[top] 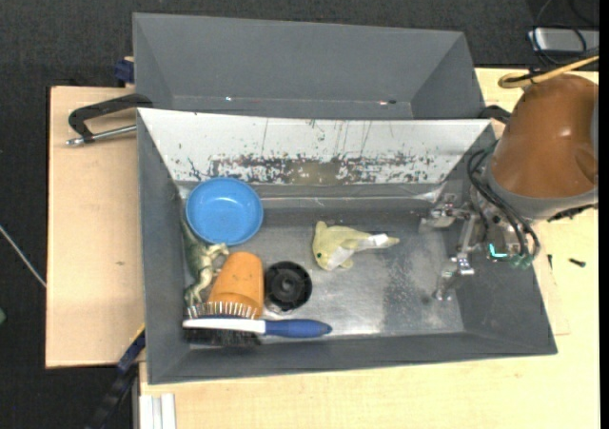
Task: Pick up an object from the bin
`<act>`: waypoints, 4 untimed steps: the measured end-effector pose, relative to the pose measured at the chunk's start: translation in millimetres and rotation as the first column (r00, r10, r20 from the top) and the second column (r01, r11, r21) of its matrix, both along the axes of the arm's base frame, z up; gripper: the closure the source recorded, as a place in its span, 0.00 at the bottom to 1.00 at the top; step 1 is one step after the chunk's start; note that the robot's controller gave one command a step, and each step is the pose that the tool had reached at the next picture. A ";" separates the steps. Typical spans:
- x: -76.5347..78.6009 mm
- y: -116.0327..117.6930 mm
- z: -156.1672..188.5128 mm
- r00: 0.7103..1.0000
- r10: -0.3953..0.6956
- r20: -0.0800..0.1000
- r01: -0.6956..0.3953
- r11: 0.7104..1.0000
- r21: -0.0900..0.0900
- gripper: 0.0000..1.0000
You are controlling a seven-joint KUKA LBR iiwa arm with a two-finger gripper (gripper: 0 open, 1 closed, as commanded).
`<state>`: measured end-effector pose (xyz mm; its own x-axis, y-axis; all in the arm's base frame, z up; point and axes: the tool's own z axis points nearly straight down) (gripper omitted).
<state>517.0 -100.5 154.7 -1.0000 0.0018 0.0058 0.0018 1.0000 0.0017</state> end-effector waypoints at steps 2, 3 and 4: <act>66.6 82.7 -51.6 0.954 0.298 0.016 -0.298 0.955 -0.003 0.00; 66.3 83.1 -47.3 0.998 0.068 0.013 -0.068 0.998 -0.001 0.00; 73.1 89.1 -81.2 0.968 0.249 0.012 -0.249 0.968 -0.002 0.00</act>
Offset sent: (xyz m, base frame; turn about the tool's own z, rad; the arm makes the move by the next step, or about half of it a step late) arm 0.0506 0.0607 -0.0847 -0.3164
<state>590.1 -11.4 73.5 -0.9689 -0.2473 -0.0067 -0.2473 0.9690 -0.0006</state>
